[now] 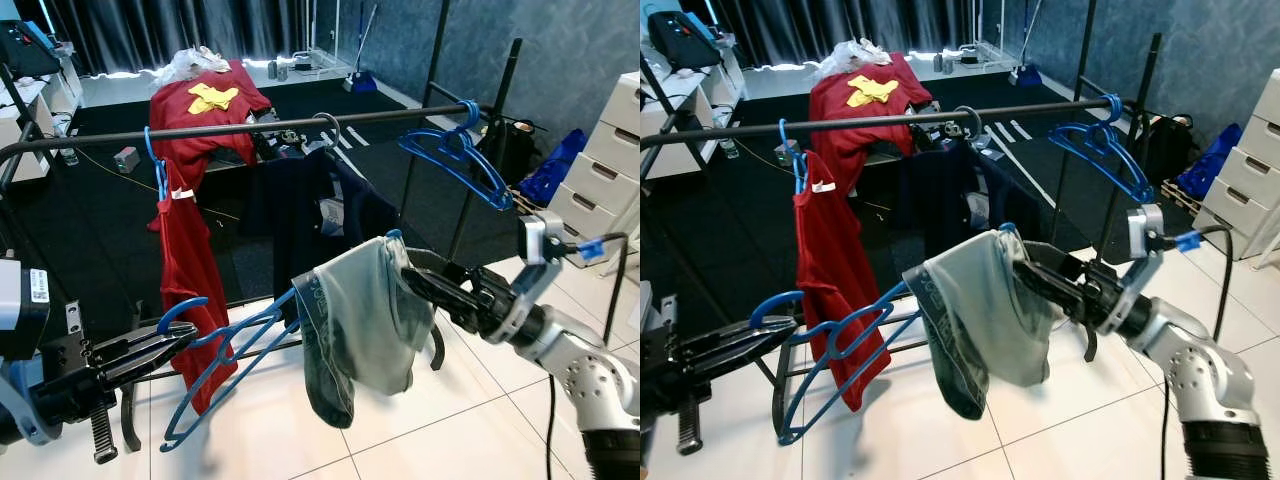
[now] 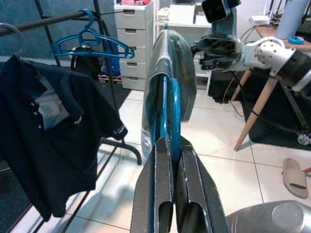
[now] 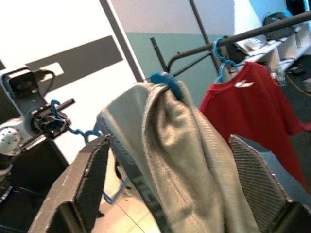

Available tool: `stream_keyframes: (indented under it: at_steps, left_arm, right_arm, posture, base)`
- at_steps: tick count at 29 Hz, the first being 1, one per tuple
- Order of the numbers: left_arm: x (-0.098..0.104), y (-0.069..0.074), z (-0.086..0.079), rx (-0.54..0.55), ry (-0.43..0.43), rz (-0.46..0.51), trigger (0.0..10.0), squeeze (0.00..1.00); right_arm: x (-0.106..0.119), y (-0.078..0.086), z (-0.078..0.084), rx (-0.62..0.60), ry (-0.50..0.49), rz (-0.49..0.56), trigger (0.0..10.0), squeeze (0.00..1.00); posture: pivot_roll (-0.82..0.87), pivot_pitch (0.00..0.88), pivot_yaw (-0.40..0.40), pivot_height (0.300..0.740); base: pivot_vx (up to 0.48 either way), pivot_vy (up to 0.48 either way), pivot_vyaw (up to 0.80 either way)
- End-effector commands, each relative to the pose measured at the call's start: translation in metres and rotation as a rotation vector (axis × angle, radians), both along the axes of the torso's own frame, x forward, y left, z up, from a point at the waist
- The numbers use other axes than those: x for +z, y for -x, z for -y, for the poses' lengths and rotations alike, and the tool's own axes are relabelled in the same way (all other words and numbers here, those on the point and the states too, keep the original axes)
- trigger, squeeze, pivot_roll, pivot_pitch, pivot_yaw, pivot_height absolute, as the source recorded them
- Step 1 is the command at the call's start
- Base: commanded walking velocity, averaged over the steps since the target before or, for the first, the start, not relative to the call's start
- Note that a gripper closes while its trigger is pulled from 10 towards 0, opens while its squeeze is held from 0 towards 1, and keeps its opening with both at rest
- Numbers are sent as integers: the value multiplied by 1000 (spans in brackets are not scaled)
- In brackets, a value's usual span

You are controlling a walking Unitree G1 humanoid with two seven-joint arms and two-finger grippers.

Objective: Hang hanger

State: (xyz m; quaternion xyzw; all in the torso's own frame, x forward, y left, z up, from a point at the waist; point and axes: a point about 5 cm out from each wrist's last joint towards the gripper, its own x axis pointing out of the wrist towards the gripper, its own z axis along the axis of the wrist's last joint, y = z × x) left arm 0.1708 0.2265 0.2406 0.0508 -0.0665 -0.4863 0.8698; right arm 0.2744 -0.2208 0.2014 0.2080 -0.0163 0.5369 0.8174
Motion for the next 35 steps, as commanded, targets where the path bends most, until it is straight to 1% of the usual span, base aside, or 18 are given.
stream_keyframes:
  at_steps: [1, 2, 3, 4, 6, 9, 11, 12, 15, 16, 17, 20, 24, 25, 27, 28, 31, 35]
  left_arm:
    - [6, 1, 1, -28, -12, 9, 10000, 0]
    - [9, 1, 3, -47, -16, 16, 10000, 0]
    - [9, 1, 3, -47, -16, 16, 10000, 0]
    - [12, 0, 5, -82, -24, 21, 10000, 0]
    - [13, 0, 6, -92, -27, 22, 10000, 0]
    - [14, 0, 7, -107, -33, 24, 10000, 0]
    - [18, 0, 9, -150, -30, 38, 10000, 0]
    - [18, 0, 9, -150, -30, 38, 10000, 0]
    - [23, 0, 12, -188, -30, 50, 10000, 0]
    - [24, -2, 13, -192, -32, 52, 10000, 0]
    - [24, -2, 14, -197, -33, 55, 10000, 0]
    - [25, -4, 14, -203, -34, 58, 10000, 0]
    - [26, -4, 15, -208, -34, 63, 10000, 0]
    - [26, -4, 15, -210, -33, 63, 10000, 0]
    - [27, -4, 15, -211, -32, 63, 10000, 0]
    - [26, -4, 15, -210, -32, 62, 10000, 0]
    - [26, -5, 14, -204, -33, 60, 10000, 0]
    - [26, -6, 7, -171, -42, 60, 10000, 0]
  right_arm:
    - [4, 5, 6, 28, -5, 11, 10000, 1000]
    - [7, 9, 16, 32, 11, 12, 10000, 1000]
    - [7, 9, 16, 32, 11, 12, 10000, 1000]
    - [11, 13, 28, 36, 40, 19, 10000, 1000]
    - [12, 14, 31, 38, 50, 21, 10000, 1000]
    - [12, 15, 33, 37, 67, 21, 10000, 1000]
    - [9, 12, 33, 15, 121, 20, 10000, 1000]
    - [9, 12, 33, 15, 121, 20, 10000, 1000]
    - [2, 9, 25, 25, 179, -1, 10000, 1000]
    - [-2, 11, 19, 72, 197, -23, 10000, 0]
    - [-8, 13, 11, 119, 218, -45, 10000, 0]
    - [-15, 14, 3, 173, 244, -69, 10000, 0]
    - [-16, 9, 0, 172, 250, -66, 10000, 0]
    - [-16, 8, 0, 171, 249, -65, 784, 0]
    - [-16, 8, 0, 170, 250, -63, 784, 0]
    - [-16, 7, 0, 164, 252, -60, 0, 0]
    - [-15, 6, 1, 153, 247, -51, 0, 0]
    - [-10, 7, 5, 136, 224, -37, 0, 0]
  posture:
    - [-70, 0, 15, 740]
    - [-70, 0, 15, 740]
    - [-70, 0, 15, 740]
    - [-69, 0, 15, 740]
    - [-69, 0, 15, 740]
    - [-70, 0, 14, 740]
    - [-70, 0, 15, 740]
    - [-70, 0, 15, 740]
    - [-71, 0, 16, 740]
    - [-70, 0, 18, 740]
    - [-71, 0, 18, 740]
    - [-70, 0, 17, 740]
    - [-67, 0, 13, 740]
    - [-66, 0, 13, 740]
    - [-66, 0, 12, 740]
    - [-67, 0, 12, 740]
    - [-68, 0, 12, 740]
    - [-73, 0, 18, 740]
  base:
    - [0, 0, 0]
    - [0, 0, 0]
    - [0, 0, 0]
    - [0, 0, 0]
    - [0, 0, 0]
    - [0, 0, 0]
    - [0, 0, 0]
    - [0, 0, 0]
    - [0, 0, 0]
    - [0, 0, 0]
    - [0, 0, 0]
    - [0, 0, 0]
    - [0, 0, 0]
    - [0, 0, 0]
    - [0, 0, 0]
    - [0, 0, 0]
    - [0, 0, 0]
    - [0, 0, 0]
